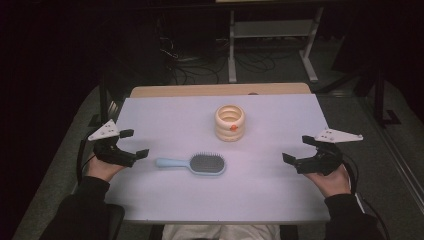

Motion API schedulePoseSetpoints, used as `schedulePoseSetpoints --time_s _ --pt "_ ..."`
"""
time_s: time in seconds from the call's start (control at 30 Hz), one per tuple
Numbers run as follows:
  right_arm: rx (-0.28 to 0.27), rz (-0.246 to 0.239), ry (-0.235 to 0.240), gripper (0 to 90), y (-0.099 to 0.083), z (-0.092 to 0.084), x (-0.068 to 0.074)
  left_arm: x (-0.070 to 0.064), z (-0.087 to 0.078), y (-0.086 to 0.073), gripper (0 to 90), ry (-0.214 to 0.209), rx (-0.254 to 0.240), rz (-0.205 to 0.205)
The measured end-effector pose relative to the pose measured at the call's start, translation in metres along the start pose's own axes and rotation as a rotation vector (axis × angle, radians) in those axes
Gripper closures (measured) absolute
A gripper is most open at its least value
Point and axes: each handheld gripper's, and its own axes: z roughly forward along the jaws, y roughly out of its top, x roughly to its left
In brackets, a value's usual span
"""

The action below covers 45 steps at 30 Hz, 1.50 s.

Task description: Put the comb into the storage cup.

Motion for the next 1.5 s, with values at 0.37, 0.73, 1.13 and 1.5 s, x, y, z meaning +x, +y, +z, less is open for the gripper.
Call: schedulePoseSetpoints --time_s 0.37,0.73,1.13,1.5 --pt "0.018 -0.006 0.007 0.0 0.000 0.002 0.001 -0.008 0.014 0.022 0.0 -0.073 0.062 0.069" --pt "0.027 -0.012 0.012 0.0 -0.001 0.003 0.002 -0.012 0.026 0.040 0.0 -0.146 0.109 0.087" --pt "0.028 -0.018 0.018 0.0 0.000 0.003 0.002 -0.016 0.045 0.055 0.0 -0.229 0.143 0.111" --pt "0.037 -0.019 0.021 0.0 -0.001 0.003 0.003 -0.026 0.070 0.066 0.0 -0.306 0.214 0.147"
